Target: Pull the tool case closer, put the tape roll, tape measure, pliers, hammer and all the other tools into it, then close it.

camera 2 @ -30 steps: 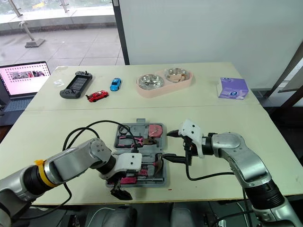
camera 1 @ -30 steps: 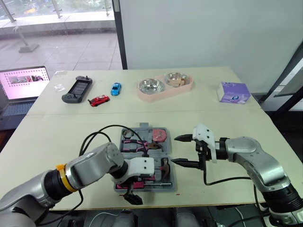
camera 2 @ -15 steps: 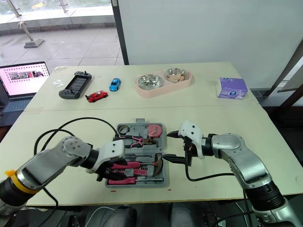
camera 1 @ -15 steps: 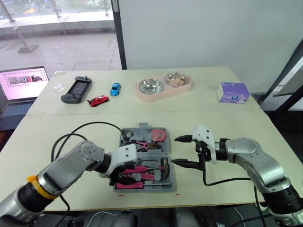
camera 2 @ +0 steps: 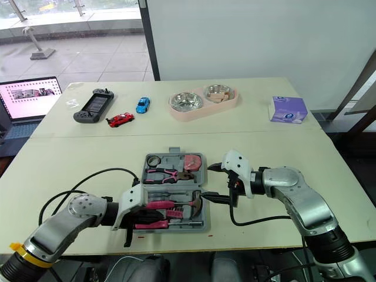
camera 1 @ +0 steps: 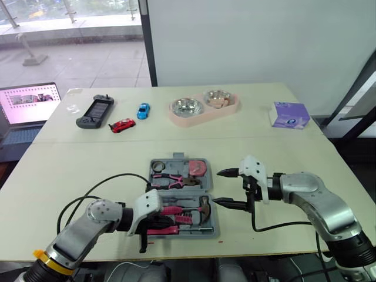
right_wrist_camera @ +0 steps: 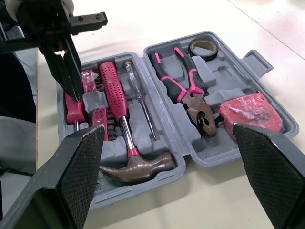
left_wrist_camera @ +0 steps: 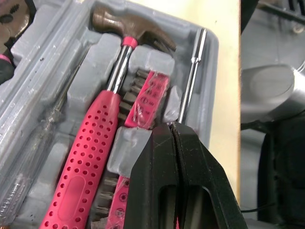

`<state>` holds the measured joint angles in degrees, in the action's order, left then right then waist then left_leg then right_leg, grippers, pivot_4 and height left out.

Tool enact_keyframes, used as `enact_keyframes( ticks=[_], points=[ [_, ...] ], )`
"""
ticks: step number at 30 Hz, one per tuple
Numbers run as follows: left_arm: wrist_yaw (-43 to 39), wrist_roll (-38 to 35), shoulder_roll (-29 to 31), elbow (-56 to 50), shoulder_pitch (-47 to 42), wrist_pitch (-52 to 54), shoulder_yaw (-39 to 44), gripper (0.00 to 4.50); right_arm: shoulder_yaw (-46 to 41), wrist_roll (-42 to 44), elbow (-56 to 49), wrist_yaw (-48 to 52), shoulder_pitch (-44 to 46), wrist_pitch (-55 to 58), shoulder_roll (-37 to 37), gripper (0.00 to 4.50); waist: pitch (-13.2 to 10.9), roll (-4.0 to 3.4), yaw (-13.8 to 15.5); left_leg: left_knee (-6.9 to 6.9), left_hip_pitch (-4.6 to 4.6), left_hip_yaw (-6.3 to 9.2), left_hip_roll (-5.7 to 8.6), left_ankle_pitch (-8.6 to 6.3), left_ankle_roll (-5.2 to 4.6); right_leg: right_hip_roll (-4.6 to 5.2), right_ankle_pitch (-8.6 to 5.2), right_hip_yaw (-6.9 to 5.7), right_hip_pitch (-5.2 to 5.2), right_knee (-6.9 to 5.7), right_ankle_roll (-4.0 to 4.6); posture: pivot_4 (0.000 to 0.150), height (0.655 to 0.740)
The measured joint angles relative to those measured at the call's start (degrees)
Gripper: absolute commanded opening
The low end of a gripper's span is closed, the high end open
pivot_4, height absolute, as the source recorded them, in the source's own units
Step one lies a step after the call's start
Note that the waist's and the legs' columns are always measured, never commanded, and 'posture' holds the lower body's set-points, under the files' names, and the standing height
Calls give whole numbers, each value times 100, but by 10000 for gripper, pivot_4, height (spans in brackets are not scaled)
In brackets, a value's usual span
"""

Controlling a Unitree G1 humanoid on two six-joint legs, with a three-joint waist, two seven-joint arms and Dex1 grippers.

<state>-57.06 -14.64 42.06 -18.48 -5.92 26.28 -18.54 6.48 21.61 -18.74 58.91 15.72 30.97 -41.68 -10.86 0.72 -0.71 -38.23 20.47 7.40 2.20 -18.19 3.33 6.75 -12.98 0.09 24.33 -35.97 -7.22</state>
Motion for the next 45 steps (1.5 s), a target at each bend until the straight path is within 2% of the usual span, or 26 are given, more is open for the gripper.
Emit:
enact_keyframes(
  ticks=[9, 13, 17, 20, 23, 26, 29, 30, 32, 37, 45],
  points=[
    [85, 675, -144, 475, 81, -944, -371, 299, 0, 0, -19, -6, -52, 103, -53, 45000, 19, -14, 5, 1, -6, -1, 0, 0, -1, 1, 0, 0, -5, 2, 0, 1500, 7239],
    [106, 717, -147, 502, 99, -1031, -310, 299, 0, 0, -19, -6, -53, 106, -93, 45000, 25, -18, -11, 1, -9, -1, 0, -1, -1, 0, 0, 0, -6, 0, 0, 1500, 7239],
    [54, 350, -142, 354, 152, -662, -8, 299, 0, -8, -18, -29, -53, 124, -111, 45000, 22, -13, -27, 2, -6, 0, -3, -1, -1, -2, 0, 0, -2, -3, 0, 1500, 7239],
    [-34, -298, 15, 134, 145, -51, 690, 299, 4, -105, 40, -208, -35, 251, -110, 45000, 21, -12, -12, 1, -4, 1, -2, 0, -1, -2, 0, -1, -1, -3, 0, 1500, 7239],
    [-17, -827, 171, 218, 22, 380, 1484, 0, 311, -525, 384, -502, 172, 404, -110, 35739, 22, -11, -30, 2, -7, 0, -2, -1, -1, -2, 0, -1, 0, -3, 0, 1500, 7239],
    [105, -835, 340, 715, -13, 467, 1975, 0, 672, -925, 797, -675, 209, 446, -90, 19874, 21, -15, -30, 5, -5, -1, -2, -1, -1, -3, -1, -1, 3, -3, 0, 1500, 7239],
    [172, -598, 350, 1322, -46, 313, 1926, 0, 969, -1183, 1064, -765, 459, 533, 76, 3966, 20, -13, -35, 3, -5, -4, -1, 0, 0, -2, 0, 0, 3, -2, 0, 1500, 7239],
    [195, -484, 349, 1518, -68, 218, 1885, 0, 1079, -1265, 1134, -789, 554, 533, 110, 424, 20, -13, -30, 3, -4, -3, -2, 0, 0, -2, 0, -1, 4, -2, 1, 1500, 7239],
    [209, -216, 331, 1921, -160, -60, 1727, 0, 1273, -1453, 1289, -793, 690, 527, 156, 424, 20, -13, -16, 4, -3, -2, -2, 0, 0, -2, 0, -1, 5, -2, 1, 1500, 7239],
    [216, 152, -255, 2528, -509, -456, 1211, 0, 1813, -1845, 1690, -786, 965, 497, 469, 424, 21, -10, -2, 2, 2, -2, 2, 0, 1, 0, 1, -1, 5, 2, 0, 1500, 7239],
    [261, 670, -773, 3351, -1130, -1143, 900, 0, 2046, -2207, 1952, -712, 1270, 480, 799, 424, 37, -23, 10, 2, -7, -1, 3, 3, 5, 1, 2, -1, -1, -5, 1, 1500, 7239]
  ],
)
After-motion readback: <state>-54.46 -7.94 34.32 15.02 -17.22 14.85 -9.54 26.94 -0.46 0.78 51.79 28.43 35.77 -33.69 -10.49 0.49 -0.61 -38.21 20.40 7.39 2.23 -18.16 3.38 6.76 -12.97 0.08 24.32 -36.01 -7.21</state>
